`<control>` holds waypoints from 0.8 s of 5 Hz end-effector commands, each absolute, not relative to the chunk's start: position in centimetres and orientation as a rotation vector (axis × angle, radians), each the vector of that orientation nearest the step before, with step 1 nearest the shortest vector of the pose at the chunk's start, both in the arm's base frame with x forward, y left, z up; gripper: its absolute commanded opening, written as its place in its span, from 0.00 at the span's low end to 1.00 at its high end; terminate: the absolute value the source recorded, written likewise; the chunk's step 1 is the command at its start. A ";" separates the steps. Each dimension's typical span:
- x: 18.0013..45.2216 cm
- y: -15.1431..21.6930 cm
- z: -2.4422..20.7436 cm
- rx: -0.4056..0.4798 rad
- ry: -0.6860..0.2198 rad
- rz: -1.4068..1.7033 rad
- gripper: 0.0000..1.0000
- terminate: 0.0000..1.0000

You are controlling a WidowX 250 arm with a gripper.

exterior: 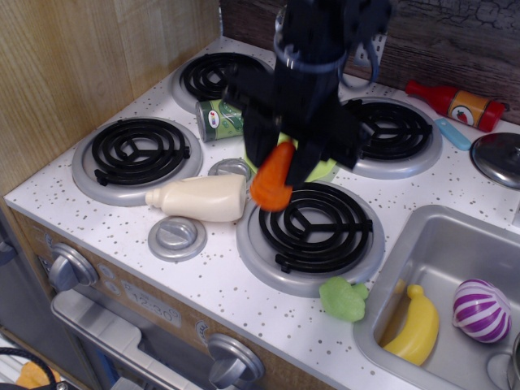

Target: Put carrot on plate

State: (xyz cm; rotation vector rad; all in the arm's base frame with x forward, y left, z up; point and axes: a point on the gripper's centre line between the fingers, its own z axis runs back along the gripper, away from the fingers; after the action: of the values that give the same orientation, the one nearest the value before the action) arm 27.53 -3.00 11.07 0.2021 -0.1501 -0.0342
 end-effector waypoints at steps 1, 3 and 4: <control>33.1 -1.1 11.3 0.201 -0.272 -0.097 0.00 0.00; 36.9 0.4 9.0 0.220 -0.366 -0.149 0.00 0.00; 37.7 0.8 8.3 0.192 -0.354 -0.179 0.00 0.00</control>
State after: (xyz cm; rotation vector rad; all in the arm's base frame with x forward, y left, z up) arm 37.14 0.51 6.26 0.1587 -0.3058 -0.1920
